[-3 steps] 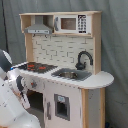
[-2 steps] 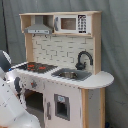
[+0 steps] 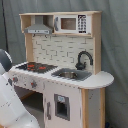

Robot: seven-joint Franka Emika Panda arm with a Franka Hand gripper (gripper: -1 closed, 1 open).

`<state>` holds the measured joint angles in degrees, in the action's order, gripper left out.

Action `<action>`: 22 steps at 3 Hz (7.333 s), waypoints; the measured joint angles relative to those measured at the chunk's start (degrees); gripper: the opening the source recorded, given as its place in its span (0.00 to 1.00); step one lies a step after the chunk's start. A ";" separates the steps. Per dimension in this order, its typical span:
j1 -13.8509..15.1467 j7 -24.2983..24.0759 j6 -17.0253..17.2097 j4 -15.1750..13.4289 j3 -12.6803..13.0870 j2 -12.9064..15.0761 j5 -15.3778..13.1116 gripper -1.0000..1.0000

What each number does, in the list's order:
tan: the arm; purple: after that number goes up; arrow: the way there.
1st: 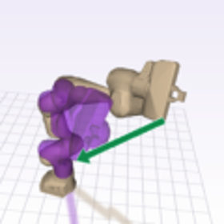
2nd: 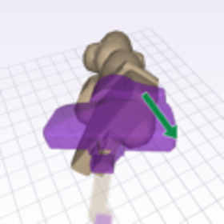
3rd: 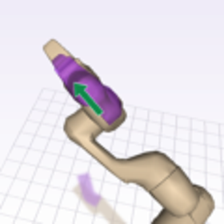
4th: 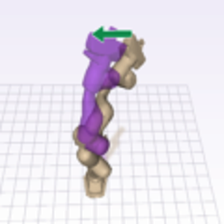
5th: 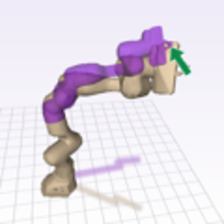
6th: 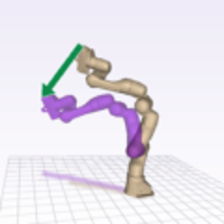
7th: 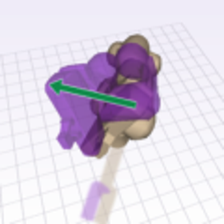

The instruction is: Play with the kitchen

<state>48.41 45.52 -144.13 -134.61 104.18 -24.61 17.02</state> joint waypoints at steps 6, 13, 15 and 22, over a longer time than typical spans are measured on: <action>-11.97 -30.49 -0.31 1.20 -2.32 -0.43 -1.24 0.00; -28.45 -39.45 6.41 1.20 -22.56 -5.46 -15.76 1.00; -35.06 -41.85 12.05 1.15 -28.44 -11.78 -20.48 1.00; -35.53 -36.91 20.21 2.03 -19.05 -40.31 -43.86 1.00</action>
